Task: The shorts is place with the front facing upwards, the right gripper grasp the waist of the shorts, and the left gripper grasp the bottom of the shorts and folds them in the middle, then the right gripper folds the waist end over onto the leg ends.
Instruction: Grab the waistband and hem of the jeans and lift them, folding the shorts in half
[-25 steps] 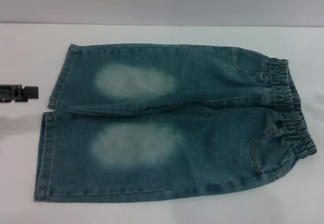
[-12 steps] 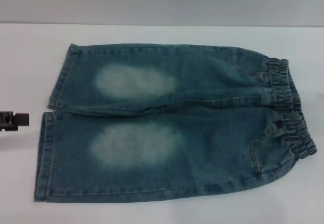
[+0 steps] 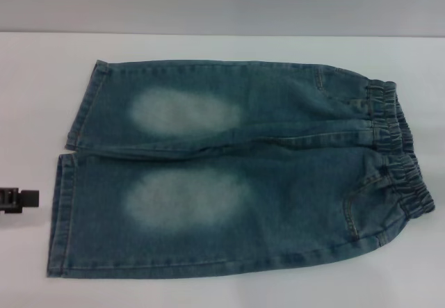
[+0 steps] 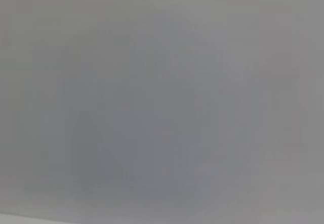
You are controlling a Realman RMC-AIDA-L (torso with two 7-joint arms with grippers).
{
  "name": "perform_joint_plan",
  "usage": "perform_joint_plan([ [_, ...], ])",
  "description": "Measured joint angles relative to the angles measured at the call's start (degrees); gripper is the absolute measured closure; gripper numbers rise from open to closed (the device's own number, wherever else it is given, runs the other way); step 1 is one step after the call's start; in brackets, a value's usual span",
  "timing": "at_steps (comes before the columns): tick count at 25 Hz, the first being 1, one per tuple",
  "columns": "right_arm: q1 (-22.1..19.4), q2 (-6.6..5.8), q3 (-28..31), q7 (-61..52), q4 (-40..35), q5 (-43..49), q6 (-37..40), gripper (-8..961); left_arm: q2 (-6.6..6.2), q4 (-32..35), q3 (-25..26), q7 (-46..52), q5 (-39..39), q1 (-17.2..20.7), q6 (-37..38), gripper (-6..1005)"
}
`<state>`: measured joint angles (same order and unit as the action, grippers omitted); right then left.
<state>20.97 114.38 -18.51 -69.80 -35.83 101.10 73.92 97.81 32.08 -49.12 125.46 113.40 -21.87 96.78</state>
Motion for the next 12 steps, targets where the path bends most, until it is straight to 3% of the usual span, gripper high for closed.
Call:
perform_joint_plan([
  [6, 0.01, 0.13, 0.74, 11.79, 7.87, -11.52, -4.12, 469, -0.11, -0.02, 0.08, 1.17, 1.44, 0.07, 1.37, 234],
  [12, -0.74, 2.14, 0.87, 18.91, 9.09, -21.34, -5.73, 469, 0.75, -0.09, 0.6, 2.57, 2.93, 0.67, 1.48, 234],
])
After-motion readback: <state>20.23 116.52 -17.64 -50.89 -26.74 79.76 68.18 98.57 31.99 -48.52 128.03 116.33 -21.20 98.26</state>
